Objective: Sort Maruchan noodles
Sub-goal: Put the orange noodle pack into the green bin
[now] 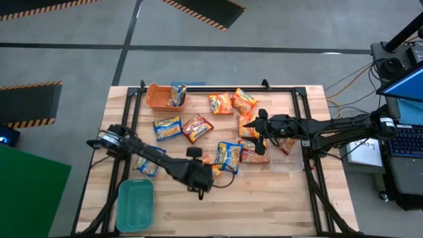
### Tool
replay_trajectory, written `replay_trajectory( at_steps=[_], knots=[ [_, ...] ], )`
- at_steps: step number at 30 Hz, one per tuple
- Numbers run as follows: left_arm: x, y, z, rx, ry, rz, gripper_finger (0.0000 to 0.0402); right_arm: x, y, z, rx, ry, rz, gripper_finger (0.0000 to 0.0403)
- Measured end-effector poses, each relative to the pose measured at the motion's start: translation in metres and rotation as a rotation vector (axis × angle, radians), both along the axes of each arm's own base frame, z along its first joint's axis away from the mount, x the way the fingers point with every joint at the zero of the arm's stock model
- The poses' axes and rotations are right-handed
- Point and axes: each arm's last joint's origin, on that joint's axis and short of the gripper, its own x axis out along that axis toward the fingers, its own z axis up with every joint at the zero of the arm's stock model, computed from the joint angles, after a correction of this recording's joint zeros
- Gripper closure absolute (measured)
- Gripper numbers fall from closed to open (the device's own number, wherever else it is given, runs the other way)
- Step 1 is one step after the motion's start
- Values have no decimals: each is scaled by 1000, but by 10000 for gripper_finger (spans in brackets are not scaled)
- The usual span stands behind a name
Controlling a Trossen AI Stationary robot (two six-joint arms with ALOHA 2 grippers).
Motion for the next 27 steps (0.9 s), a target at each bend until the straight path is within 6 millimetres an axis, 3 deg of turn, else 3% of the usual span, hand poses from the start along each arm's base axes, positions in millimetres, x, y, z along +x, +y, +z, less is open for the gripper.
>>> replay_trajectory(
  at_steps=[8,15,18,22,27],
  knots=[
    [-19,5,22,-11,-47,-65,362,-1,-8,0,157,-28,-110,172],
    [-50,11,42,-199,-370,-76,362,1,-9,5,234,-65,-141,172],
    [-63,12,40,-314,-446,-81,362,5,-9,12,290,-88,-128,172],
    [-79,14,27,-406,-410,-30,362,15,-7,17,369,-89,-113,172],
    [-85,12,11,-436,-395,8,362,38,-6,15,438,-23,-108,172]
  ],
)
